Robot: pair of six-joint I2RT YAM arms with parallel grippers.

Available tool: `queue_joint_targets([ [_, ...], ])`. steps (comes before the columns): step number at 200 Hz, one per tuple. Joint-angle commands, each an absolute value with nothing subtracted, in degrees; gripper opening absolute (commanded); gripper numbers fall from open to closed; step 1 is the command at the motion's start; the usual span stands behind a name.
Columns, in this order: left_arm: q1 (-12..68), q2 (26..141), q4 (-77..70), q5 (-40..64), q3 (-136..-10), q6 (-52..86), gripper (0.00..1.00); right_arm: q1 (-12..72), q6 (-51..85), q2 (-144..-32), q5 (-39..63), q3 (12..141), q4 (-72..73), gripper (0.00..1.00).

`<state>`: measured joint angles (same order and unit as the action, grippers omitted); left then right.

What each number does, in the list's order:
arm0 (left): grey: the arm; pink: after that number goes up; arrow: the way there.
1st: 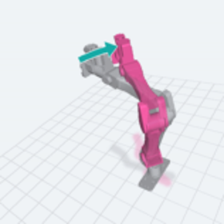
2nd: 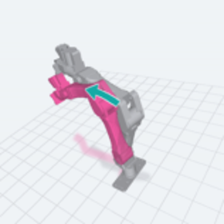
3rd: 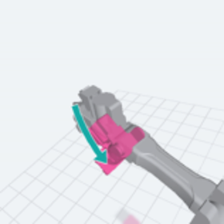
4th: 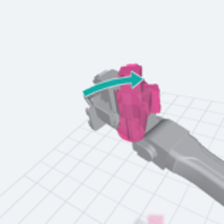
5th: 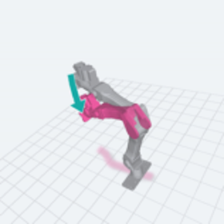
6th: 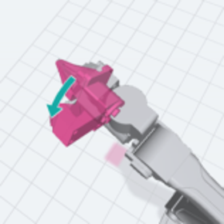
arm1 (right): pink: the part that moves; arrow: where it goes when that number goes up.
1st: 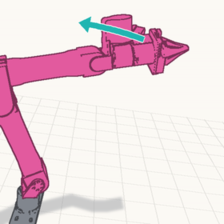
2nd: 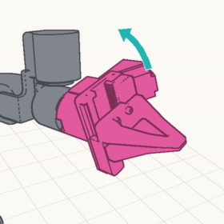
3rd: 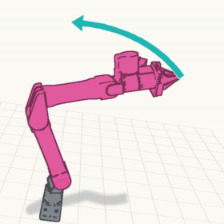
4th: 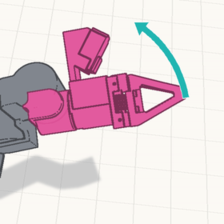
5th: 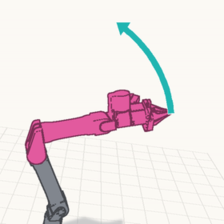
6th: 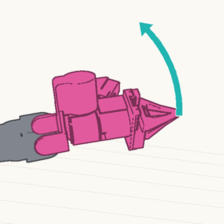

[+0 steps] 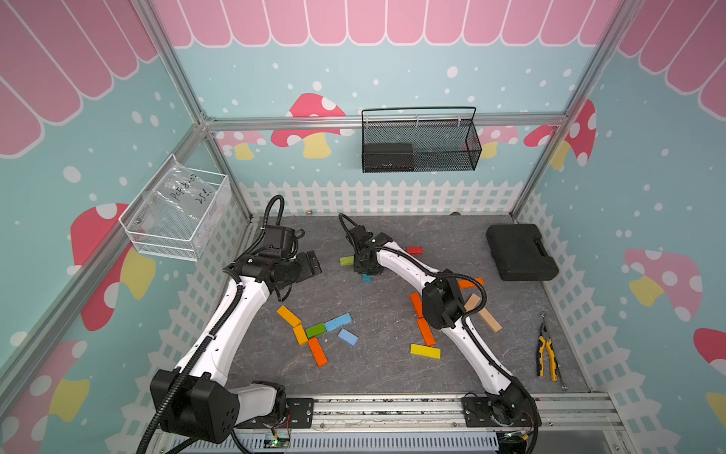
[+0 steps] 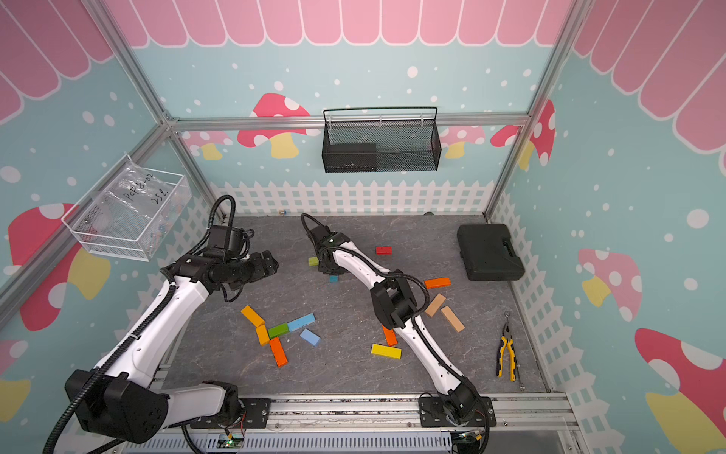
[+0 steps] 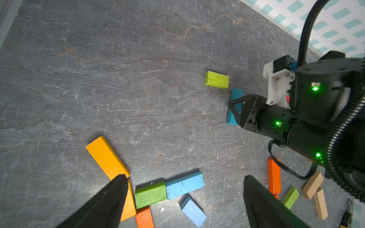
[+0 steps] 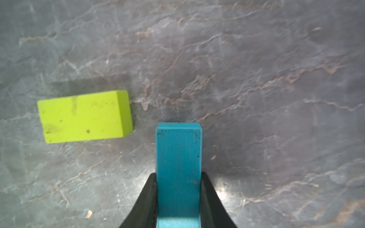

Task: Assemble a giraffe with building blocks
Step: Assemble the building block at the center of the board.

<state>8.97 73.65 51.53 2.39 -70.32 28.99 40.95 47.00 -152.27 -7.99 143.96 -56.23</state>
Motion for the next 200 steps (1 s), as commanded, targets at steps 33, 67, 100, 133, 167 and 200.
queue_joint_targets([
  [33, 8.71, 74.35, 50.71, 2.55, -71.51, 29.44, 0.94, 40.61, 47.46, -154.16, -6.13, 147.69, -55.39, 0.19],
  [67, 8.77, 74.88, 50.71, 2.47, -71.85, 29.51, 0.94, 40.68, 47.29, -154.91, -4.95, 147.74, -54.85, 0.22],
  [100, 9.06, 75.39, 50.71, 2.38, -72.47, 29.47, 0.94, 40.69, 47.08, -155.21, -4.68, 147.74, -54.67, 0.25],
  [133, 9.29, 75.94, 50.71, 2.21, -72.86, 29.53, 0.93, 40.83, 46.89, -155.56, -4.39, 147.75, -54.4, 0.29],
  [167, 9.82, 76.38, 50.69, 2.02, -73.09, 29.79, 0.93, 41.0, 46.72, -155.59, -4.08, 147.75, -54.18, 0.38],
  [200, 10.28, 76.77, 50.71, 1.65, -73.22, 29.88, 0.93, 41.31, 46.23, -154.89, -4.79, 147.73, -55.37, 0.48],
])
